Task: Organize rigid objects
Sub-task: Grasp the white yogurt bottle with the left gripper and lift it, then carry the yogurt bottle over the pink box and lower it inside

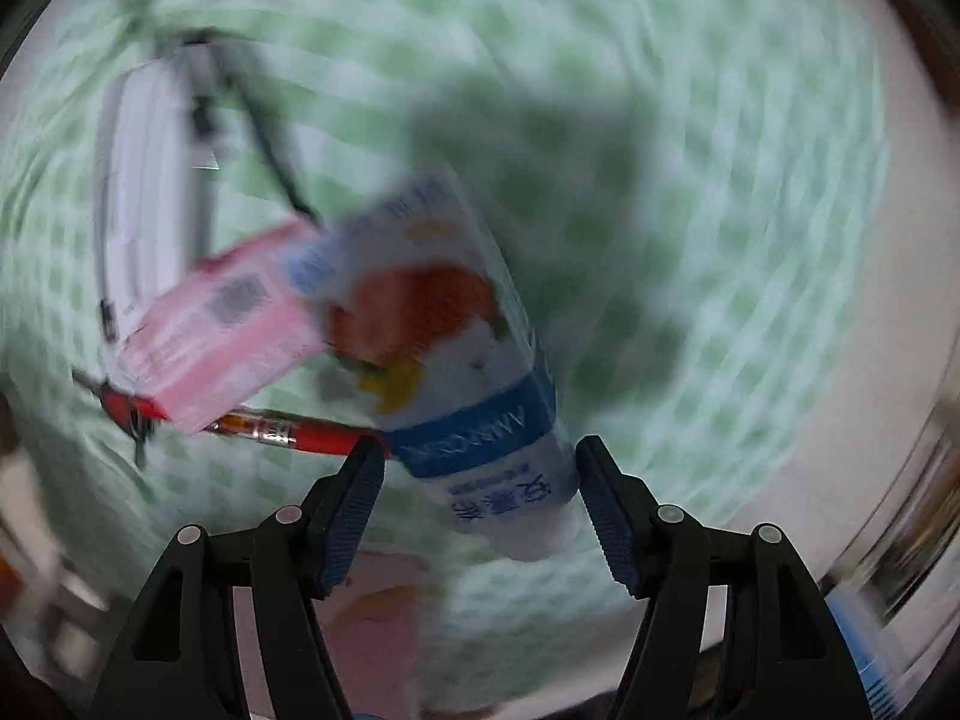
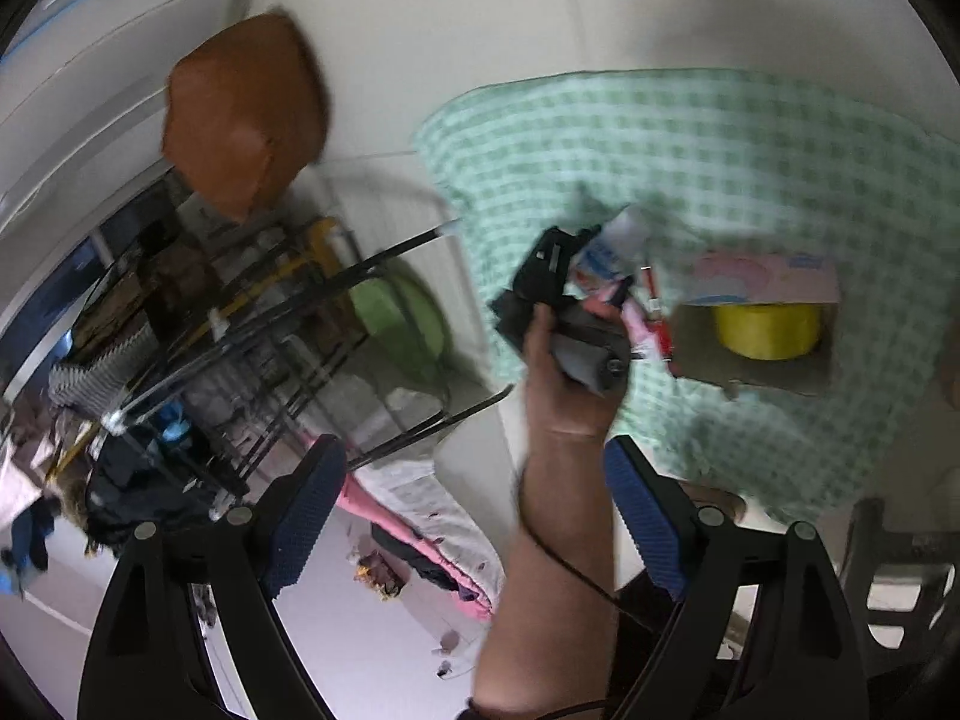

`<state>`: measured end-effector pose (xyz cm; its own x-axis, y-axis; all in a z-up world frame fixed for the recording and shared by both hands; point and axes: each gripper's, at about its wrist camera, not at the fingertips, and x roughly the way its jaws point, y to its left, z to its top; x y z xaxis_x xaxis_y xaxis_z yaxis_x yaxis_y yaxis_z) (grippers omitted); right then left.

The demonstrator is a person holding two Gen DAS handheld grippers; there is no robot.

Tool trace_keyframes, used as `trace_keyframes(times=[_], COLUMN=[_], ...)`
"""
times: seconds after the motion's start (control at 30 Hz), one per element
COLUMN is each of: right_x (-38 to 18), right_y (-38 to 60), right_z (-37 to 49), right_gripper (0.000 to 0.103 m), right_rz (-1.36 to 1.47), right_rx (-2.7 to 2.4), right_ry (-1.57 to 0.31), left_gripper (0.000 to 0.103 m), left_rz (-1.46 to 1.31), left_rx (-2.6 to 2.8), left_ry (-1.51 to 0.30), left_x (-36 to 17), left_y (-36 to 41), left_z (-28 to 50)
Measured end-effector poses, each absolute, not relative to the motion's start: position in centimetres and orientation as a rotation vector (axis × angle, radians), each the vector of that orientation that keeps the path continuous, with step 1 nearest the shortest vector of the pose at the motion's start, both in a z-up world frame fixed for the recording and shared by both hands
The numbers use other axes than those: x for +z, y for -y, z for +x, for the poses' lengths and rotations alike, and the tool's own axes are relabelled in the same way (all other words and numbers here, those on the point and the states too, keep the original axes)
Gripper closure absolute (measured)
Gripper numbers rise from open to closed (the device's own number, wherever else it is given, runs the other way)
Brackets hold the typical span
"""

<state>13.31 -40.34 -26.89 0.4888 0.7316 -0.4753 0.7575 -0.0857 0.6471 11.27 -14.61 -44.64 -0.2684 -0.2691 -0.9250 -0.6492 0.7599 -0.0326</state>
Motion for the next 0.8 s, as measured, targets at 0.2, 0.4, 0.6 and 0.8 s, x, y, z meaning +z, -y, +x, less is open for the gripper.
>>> trace_keyframes(times=[0.2,0.4,0.6,0.8], right_x=[-26.0,-24.8,-25.0,-23.4], right_y=[43.0,43.0,42.3,40.5], right_z=[12.8,13.2,13.3,14.9], right_gripper=[0.014,0.014,0.014,0.014], right_rz=[1.841,1.823,1.86,1.811], right_rx=[-0.084,-0.04,-0.06,-0.003], right_ry=[-1.176,-1.151,-1.142,-1.129], left_gripper=[0.052,0.053,0.056,0.057], left_rz=[-0.662,-0.796,-0.889,-0.881], left_rx=[0.233,0.015,-0.173,-0.362], left_ry=[-1.812,-1.758,-1.647,-1.608], left_x=[-45.3,-42.9,-36.0,-27.0], left_y=[15.6,14.0,12.0,9.8], left_z=[11.2,11.2,11.6,10.0])
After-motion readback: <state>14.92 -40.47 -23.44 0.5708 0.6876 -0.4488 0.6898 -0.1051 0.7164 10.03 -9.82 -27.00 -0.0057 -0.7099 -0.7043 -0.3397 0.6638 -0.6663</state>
